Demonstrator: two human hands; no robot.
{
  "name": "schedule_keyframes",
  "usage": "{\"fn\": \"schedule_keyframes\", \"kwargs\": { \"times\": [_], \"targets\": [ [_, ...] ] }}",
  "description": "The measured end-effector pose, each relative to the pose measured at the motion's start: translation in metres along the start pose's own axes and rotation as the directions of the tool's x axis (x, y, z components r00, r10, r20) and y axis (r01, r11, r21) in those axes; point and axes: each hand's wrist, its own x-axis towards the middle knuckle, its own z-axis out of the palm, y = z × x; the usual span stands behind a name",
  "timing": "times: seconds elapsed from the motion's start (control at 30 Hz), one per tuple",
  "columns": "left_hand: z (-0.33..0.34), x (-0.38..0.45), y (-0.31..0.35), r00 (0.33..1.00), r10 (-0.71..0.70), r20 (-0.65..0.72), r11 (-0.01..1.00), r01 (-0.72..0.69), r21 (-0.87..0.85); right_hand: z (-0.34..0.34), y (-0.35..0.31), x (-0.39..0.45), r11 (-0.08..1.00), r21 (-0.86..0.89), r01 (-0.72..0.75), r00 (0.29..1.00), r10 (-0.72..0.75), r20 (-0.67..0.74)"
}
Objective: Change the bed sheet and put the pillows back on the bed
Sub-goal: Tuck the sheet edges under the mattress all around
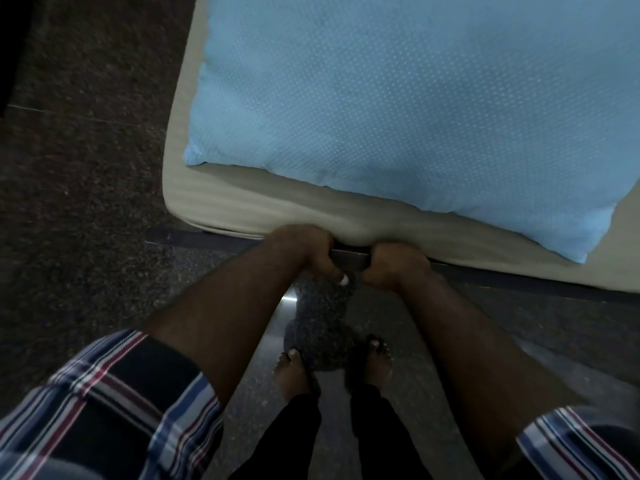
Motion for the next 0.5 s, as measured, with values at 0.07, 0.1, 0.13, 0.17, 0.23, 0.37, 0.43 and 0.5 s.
{"fn": "schedule_keyframes", "kwargs": {
  "times": [0.07,0.1,0.13,0.17,0.23,0.37,0.43,0.5],
  "targets": [
    [0.000,0.009,-0.003,0.994,0.012,0.110,0.997,-0.003,-0.076,-0.003,-0.002,0.009,1.000,0.011,-0.012,0.998,0.011,0.065],
    [-0.001,0.012,-0.004,0.990,0.010,0.142,0.995,0.004,-0.096,-0.005,-0.002,0.012,1.000,0.012,-0.010,0.995,0.009,0.095],
    [-0.001,0.014,-0.004,0.987,0.002,0.163,0.994,0.015,-0.105,-0.007,-0.003,0.014,1.000,0.012,-0.008,0.992,0.006,0.128],
    [-0.001,0.016,-0.005,0.985,-0.006,0.175,0.994,0.025,-0.108,-0.011,-0.003,0.016,1.000,0.011,-0.007,0.987,0.005,0.163],
    [-0.002,0.017,-0.006,0.983,-0.008,0.185,0.993,0.030,-0.118,-0.016,-0.003,0.019,0.999,0.032,-0.008,0.976,0.001,0.216],
    [0.001,0.016,-0.004,0.987,0.005,0.158,0.992,0.016,-0.128,-0.008,0.006,0.019,0.998,0.049,0.047,0.987,-0.054,0.152],
    [0.004,0.012,-0.003,0.998,-0.010,0.069,0.997,0.015,-0.080,0.000,0.011,0.015,0.994,0.037,0.103,0.994,-0.105,0.037],
    [0.008,0.009,-0.003,1.000,-0.015,-0.009,1.000,0.015,-0.024,0.005,0.015,0.011,0.987,0.040,0.153,0.988,-0.152,-0.036]
  ]
}}
